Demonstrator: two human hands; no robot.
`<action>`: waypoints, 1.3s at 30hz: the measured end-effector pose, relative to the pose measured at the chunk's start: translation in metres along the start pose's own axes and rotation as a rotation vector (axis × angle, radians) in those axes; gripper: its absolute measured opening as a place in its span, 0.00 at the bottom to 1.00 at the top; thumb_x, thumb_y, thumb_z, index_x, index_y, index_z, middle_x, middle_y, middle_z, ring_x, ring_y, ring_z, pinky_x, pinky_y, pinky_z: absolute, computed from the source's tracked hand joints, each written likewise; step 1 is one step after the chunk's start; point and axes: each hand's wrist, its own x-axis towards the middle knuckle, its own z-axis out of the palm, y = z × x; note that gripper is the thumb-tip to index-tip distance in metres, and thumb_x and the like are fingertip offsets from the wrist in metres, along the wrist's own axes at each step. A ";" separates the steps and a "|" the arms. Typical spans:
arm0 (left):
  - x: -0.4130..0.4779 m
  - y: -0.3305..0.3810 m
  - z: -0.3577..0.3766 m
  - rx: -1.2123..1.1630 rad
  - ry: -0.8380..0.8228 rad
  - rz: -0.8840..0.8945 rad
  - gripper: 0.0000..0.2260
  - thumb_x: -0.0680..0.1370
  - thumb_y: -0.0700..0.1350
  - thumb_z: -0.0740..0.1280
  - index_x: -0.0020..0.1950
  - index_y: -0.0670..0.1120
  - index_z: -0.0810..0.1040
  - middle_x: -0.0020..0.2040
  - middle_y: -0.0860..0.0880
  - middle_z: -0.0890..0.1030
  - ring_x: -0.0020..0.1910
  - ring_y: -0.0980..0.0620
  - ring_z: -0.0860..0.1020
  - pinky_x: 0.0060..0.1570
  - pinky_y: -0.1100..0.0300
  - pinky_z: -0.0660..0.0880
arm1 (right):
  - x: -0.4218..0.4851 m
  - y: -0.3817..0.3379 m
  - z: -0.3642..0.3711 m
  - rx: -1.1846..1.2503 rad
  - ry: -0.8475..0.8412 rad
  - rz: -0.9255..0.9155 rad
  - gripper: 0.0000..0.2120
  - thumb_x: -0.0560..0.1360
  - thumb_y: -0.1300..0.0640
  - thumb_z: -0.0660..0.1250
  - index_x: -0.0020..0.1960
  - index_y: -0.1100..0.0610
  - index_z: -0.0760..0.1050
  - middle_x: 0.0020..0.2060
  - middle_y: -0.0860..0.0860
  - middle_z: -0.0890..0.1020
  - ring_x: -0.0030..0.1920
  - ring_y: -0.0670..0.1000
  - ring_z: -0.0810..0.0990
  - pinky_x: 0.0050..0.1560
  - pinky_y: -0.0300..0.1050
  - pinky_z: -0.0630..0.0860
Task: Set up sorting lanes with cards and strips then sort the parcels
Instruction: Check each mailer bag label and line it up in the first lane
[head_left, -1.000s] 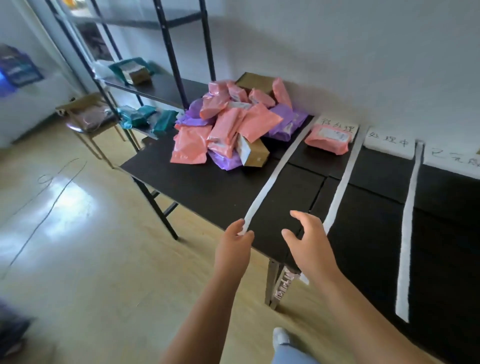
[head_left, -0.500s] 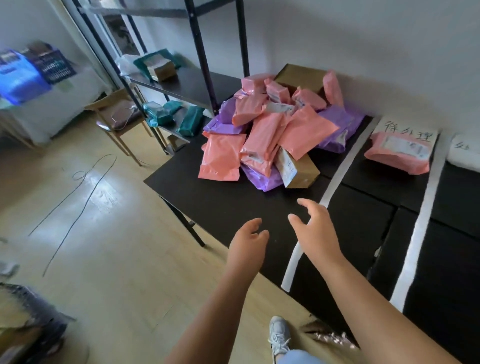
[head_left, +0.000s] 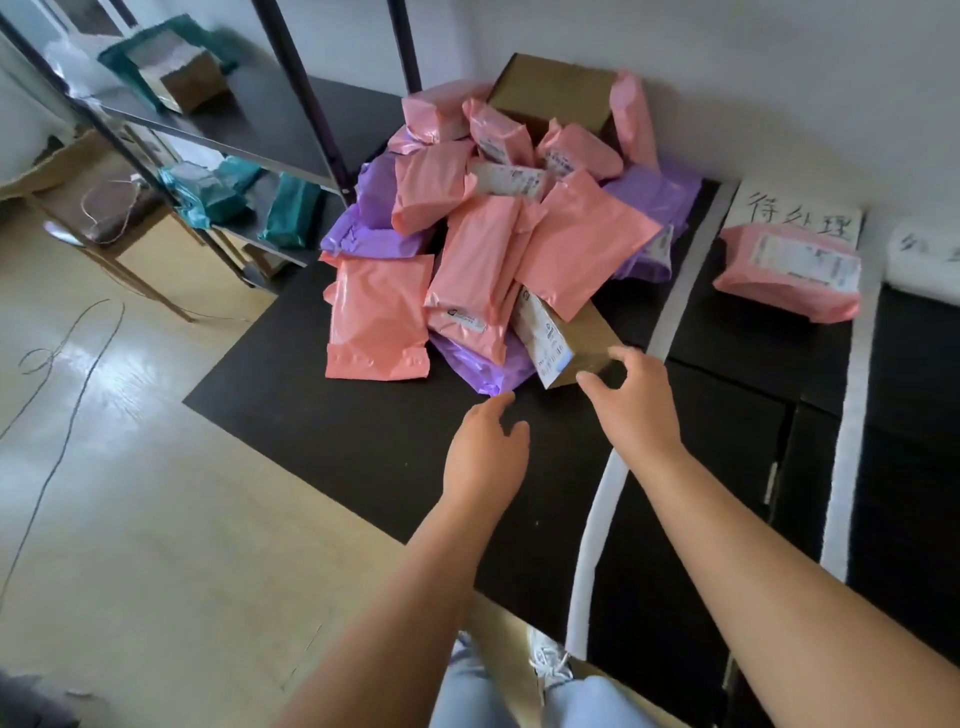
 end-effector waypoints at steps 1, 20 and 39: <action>0.009 0.001 0.001 0.015 -0.012 0.006 0.22 0.80 0.46 0.63 0.75 0.53 0.68 0.71 0.51 0.73 0.62 0.54 0.76 0.56 0.60 0.71 | 0.008 -0.003 0.002 -0.011 0.021 0.002 0.25 0.76 0.47 0.71 0.70 0.52 0.71 0.66 0.50 0.72 0.60 0.48 0.76 0.50 0.42 0.72; 0.100 -0.008 -0.054 0.146 -0.193 0.223 0.20 0.81 0.45 0.63 0.74 0.49 0.70 0.70 0.48 0.74 0.68 0.48 0.73 0.60 0.60 0.68 | 0.040 -0.021 0.044 0.008 0.102 0.271 0.40 0.67 0.49 0.80 0.73 0.51 0.66 0.67 0.53 0.68 0.62 0.54 0.74 0.51 0.45 0.75; 0.096 -0.032 -0.062 0.115 -0.401 0.293 0.26 0.73 0.51 0.75 0.71 0.57 0.74 0.66 0.52 0.75 0.55 0.55 0.76 0.47 0.65 0.72 | -0.058 -0.016 0.030 0.272 -0.183 0.450 0.34 0.66 0.42 0.79 0.69 0.45 0.72 0.51 0.38 0.78 0.49 0.39 0.78 0.41 0.34 0.69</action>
